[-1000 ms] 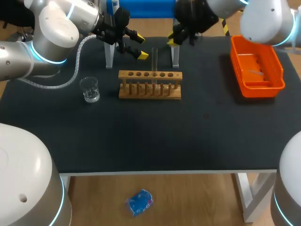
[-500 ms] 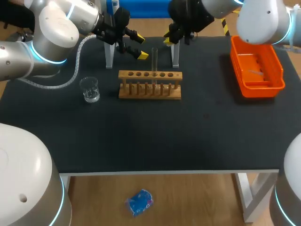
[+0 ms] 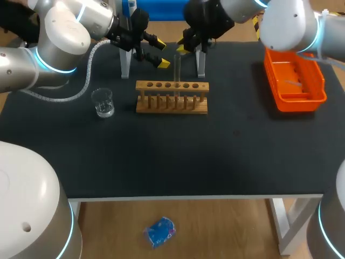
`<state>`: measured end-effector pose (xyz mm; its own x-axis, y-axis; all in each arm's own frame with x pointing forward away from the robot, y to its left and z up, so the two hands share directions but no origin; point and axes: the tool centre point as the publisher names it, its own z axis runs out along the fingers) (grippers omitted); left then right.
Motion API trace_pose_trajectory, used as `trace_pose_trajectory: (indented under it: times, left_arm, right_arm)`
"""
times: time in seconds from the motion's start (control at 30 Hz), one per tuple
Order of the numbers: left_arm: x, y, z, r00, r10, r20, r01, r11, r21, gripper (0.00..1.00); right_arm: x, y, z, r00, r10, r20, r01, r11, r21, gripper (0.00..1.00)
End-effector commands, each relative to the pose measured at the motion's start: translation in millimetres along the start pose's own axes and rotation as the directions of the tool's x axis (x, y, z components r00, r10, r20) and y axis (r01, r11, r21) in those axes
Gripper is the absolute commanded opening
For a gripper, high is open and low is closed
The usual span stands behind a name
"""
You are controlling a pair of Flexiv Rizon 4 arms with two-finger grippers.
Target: Invert the test tube, pick up the pipette, mount the tip to pipette, aspirate from beaker and dispense into the tube, eject the tip, return the pipette, and cap with the stopper.
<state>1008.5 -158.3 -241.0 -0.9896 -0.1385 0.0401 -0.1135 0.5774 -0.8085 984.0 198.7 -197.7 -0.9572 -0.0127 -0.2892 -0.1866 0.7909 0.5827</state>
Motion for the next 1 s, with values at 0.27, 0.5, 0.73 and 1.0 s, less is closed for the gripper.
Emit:
trace_pose_trajectory:
  times: [0.27,0.5,0.73,1.0]
  left_arm:
    - [-1.3,-0.7,-1,1.000,-0.001,-0.005,0.001,1.000,-0.005,1.00]
    - [-1.3,-0.7,-1,1.000,-0.001,-0.005,0.001,1.000,-0.005,1.00]
    - [-1.3,-0.7,-1,1.000,-0.001,-0.005,0.001,1.000,-0.005,1.00]
    - [-1.3,-0.7,-1,1.000,-0.001,-0.005,0.001,1.000,-0.005,1.00]
  right_arm:
    - [-9,-1,20,1.000,-0.004,-0.029,0.004,1.000,0.005,0.00]
    - [-12,-4,26,0.999,-0.009,-0.042,0.010,1.000,0.009,0.00]
    - [-12,-5,31,0.999,-0.007,-0.052,0.007,1.000,0.004,0.00]
    - [-11,-7,35,0.998,0.003,-0.064,-0.003,1.000,0.002,0.00]
